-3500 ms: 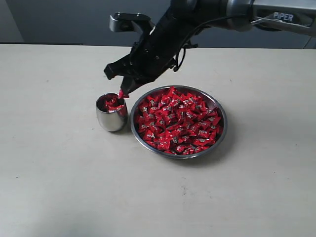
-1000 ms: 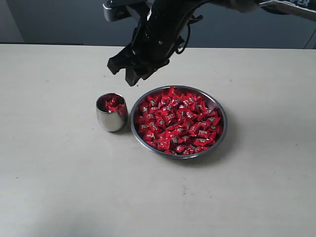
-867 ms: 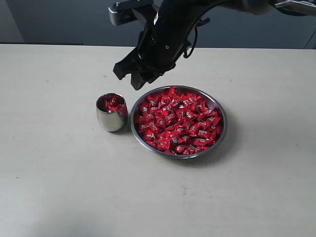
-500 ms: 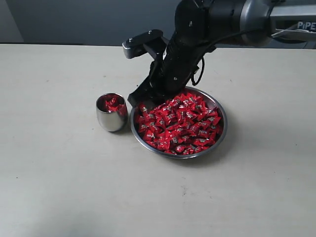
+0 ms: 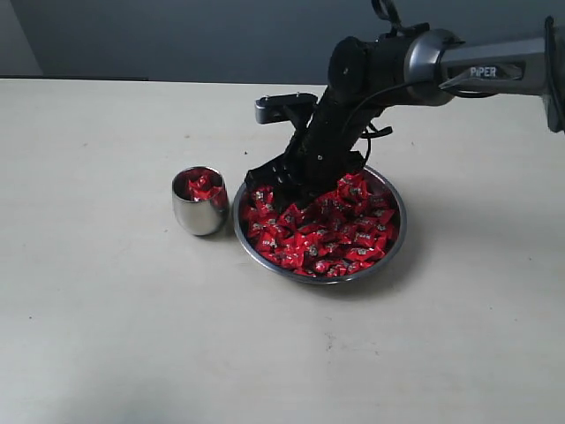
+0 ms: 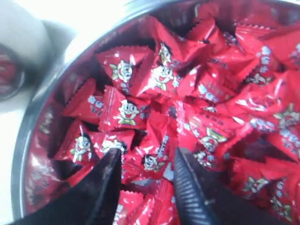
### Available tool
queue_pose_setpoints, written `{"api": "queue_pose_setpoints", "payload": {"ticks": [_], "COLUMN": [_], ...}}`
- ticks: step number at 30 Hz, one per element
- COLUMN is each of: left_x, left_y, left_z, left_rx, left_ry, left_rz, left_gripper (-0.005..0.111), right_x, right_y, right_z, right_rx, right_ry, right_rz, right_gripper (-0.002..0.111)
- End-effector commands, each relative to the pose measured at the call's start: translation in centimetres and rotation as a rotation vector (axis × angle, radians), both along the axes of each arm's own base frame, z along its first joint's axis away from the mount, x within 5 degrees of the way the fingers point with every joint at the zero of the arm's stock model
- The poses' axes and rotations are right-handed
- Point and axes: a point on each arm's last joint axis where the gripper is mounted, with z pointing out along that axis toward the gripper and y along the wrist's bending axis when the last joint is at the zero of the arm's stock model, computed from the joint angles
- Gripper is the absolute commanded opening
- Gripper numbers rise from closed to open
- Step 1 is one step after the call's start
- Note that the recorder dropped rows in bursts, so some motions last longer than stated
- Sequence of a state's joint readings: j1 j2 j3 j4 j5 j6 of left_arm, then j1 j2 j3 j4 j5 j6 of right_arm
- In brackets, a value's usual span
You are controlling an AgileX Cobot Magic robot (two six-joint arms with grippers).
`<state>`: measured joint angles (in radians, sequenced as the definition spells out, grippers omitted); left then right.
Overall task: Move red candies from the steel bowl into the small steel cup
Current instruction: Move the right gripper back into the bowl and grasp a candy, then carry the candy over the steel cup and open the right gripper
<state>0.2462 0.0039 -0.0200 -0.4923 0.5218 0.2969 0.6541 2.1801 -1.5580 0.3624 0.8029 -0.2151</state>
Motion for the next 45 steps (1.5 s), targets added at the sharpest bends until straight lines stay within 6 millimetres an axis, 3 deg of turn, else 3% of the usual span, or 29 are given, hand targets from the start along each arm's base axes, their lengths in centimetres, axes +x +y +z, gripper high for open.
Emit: {"api": "queue_pose_setpoints", "payload": {"ticks": [1,10,13,15,26,33,40,45], "left_x": [0.0,0.0,0.0,0.0,0.0,0.0,0.0,0.0], "left_y": [0.0,0.0,0.0,0.0,0.0,0.0,0.0,0.0], "left_z": [0.0,0.0,0.0,0.0,0.0,0.0,0.0,0.0], "left_rx": [-0.002,-0.002,-0.002,-0.002,-0.002,-0.002,-0.001,-0.001], "left_ry": [-0.004,-0.004,-0.004,-0.004,-0.004,-0.004,-0.006,-0.006], "left_rz": [0.003,0.003,0.003,0.003,0.003,0.003,0.004,0.004], "left_gripper": [0.000,0.000,0.000,0.000,0.000,0.000,0.000,0.000], "right_x": [0.6,0.7,0.6,0.6,0.1,-1.3,-1.7,-1.3], "right_y": [0.5,0.3,0.1,0.0,-0.5,2.3,6.1,7.8], "right_z": [-1.1,-2.8,-2.6,-1.8,5.8,8.7,8.2,6.4], "right_rx": [-0.019,-0.058,-0.077,-0.080,-0.001,0.220,0.261,0.253], "right_ry": [0.044,0.068,0.072,0.056,-0.098,-0.089,-0.131,-0.115], "right_rz": [0.023,0.011,0.008,0.018,0.030,0.114,0.210,0.233], "right_gripper": [0.037,0.036,0.016,-0.001,0.000,0.000,0.000,0.001]}}
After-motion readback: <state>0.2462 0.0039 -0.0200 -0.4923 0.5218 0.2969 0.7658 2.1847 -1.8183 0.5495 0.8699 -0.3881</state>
